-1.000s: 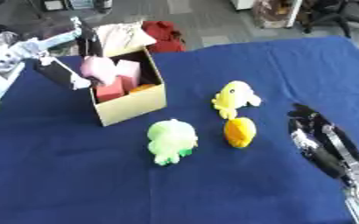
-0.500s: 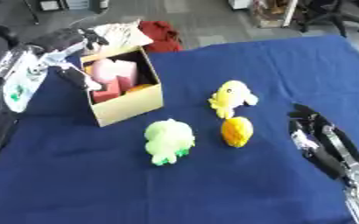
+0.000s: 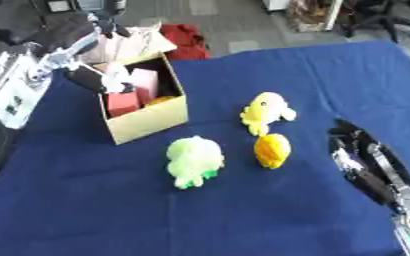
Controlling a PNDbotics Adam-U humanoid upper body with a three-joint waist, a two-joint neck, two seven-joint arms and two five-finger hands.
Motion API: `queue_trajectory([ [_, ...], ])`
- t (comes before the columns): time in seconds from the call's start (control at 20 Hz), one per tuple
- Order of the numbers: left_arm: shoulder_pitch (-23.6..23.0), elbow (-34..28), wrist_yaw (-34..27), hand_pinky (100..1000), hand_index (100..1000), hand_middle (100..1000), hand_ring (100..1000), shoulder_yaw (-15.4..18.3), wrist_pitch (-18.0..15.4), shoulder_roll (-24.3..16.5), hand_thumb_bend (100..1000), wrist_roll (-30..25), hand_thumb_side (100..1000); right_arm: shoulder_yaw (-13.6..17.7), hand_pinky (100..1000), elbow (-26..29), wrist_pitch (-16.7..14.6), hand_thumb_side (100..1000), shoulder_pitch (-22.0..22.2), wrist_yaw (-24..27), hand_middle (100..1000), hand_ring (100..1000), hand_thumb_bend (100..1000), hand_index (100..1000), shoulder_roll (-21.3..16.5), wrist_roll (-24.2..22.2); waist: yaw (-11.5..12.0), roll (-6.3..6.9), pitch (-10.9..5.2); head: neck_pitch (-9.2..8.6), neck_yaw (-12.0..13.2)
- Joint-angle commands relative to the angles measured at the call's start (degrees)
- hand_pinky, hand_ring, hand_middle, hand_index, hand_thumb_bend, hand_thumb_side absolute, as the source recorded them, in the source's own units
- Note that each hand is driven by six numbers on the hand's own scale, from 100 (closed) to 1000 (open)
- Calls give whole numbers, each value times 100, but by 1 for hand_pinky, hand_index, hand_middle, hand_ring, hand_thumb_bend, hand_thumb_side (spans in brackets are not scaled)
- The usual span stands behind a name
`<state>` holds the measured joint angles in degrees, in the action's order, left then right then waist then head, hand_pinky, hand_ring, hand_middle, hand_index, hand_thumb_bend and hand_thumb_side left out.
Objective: Pick up objects on the table and place them in the box.
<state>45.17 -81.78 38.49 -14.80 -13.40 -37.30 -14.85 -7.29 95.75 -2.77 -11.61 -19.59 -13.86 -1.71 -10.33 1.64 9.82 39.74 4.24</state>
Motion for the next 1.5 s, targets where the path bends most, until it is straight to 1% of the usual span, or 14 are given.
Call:
queue_trajectory([
  [0.05,-120,-794,-647,788,770,667,661,-230,-93,-383,632,-615,343,35,840,64,-11,759,-70,-24,822,834,100,960,-57,17,-6,-17,-138,-38,-16],
  [0.15,-249,-1043,-976,788,781,683,678,-427,-88,-443,629,-1156,320,33,840,65,-11,759,-75,-26,822,834,100,960,-63,17,-11,-15,-138,-41,-21],
  [0.25,-309,-1080,-1135,788,807,716,697,-677,-62,-408,627,-1651,298,28,840,67,-12,758,-81,-27,822,834,100,960,-61,13,-17,-11,-141,-42,-12],
  [0.35,-319,-943,-1116,797,843,755,727,-938,-73,-284,625,-2020,290,17,841,71,-18,759,-87,-24,822,834,100,960,-50,2,-27,-15,-144,-46,-11],
  [0.45,-306,-745,-946,807,868,781,747,-1092,-128,-93,634,-2270,291,15,841,72,-19,759,-87,-22,822,834,100,960,-45,-5,-33,-26,-142,-48,-10],
  [0.6,-241,-415,-655,820,891,807,769,-1173,-215,240,650,-2380,295,14,841,73,-17,759,-90,-19,822,834,100,960,-41,-7,-44,-48,-137,-42,2],
  [0.95,-86,285,5,830,907,829,783,-1225,-489,953,649,-2090,276,-4,841,74,-19,759,-95,-4,822,834,100,960,-15,-28,-88,-75,-114,-44,29],
  [1.05,-84,463,210,816,882,796,756,-1241,-561,1101,639,-1980,263,-5,841,78,-22,759,-104,0,822,834,100,960,-5,-30,-108,-83,-108,-53,33],
  [1.25,-150,736,344,773,751,682,649,-1276,-734,1248,577,-1830,185,-1,840,75,-16,760,-101,3,822,834,100,960,-10,-28,-123,-86,-101,-59,42],
  [1.3,-167,758,338,741,675,596,570,-1279,-767,1250,524,-1762,124,-1,841,75,-16,760,-99,3,822,834,100,960,-9,-27,-121,-81,-102,-60,43],
  [1.35,-185,758,329,718,616,534,515,-1272,-790,1235,487,-1669,100,-1,841,75,-16,760,-97,2,822,834,100,960,-6,-27,-117,-77,-105,-58,39],
  [1.4,-206,733,318,699,568,489,475,-1241,-794,1199,446,-1558,100,-1,841,76,-18,760,-96,0,822,834,100,960,-4,-27,-110,-72,-109,-58,34],
  [1.45,-227,689,309,697,560,482,469,-1206,-784,1156,441,-1457,100,0,841,76,-19,760,-95,-3,822,834,100,960,-2,-26,-106,-69,-112,-60,31],
  [1.5,-240,590,276,678,496,419,413,-1130,-752,1081,414,-1336,100,6,841,76,-18,760,-91,-7,822,834,100,960,-3,-22,-95,-66,-117,-62,19],
])
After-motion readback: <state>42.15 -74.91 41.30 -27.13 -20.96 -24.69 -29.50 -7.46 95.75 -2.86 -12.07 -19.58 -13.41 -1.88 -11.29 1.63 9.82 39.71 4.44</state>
